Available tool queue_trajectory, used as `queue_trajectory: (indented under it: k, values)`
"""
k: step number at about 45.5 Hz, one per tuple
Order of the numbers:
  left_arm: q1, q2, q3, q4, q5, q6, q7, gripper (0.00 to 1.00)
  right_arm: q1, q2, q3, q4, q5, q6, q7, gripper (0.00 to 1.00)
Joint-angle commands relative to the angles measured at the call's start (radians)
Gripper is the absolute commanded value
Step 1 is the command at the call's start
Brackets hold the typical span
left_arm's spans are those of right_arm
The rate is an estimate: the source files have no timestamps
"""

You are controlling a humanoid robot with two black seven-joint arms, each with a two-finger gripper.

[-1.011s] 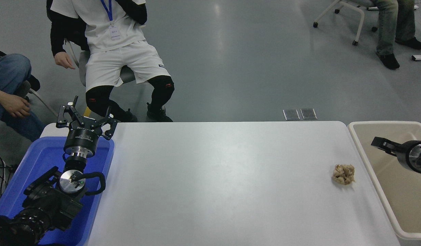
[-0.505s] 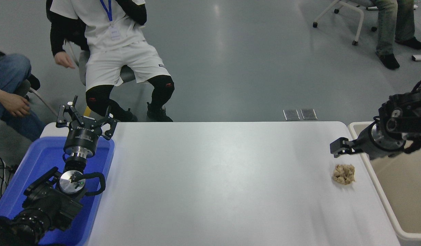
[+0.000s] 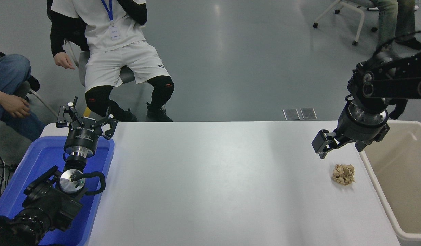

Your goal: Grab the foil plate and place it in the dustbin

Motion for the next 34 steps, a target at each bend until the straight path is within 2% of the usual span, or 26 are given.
queue_trajectory:
  k: [1,34]
  values:
    - [0.0,0.0,0.0,0.0,0.002,0.0,0.0,0.99,0.036,0.007,0.013,0.001,0.038,0.021,0.005,1.0]
    - [0.0,0.0,0.0,0.0,0.0,0.0,0.0,0.99,0.056,0.005,-0.091,0.001,0.193,0.021,-0.005,1.0]
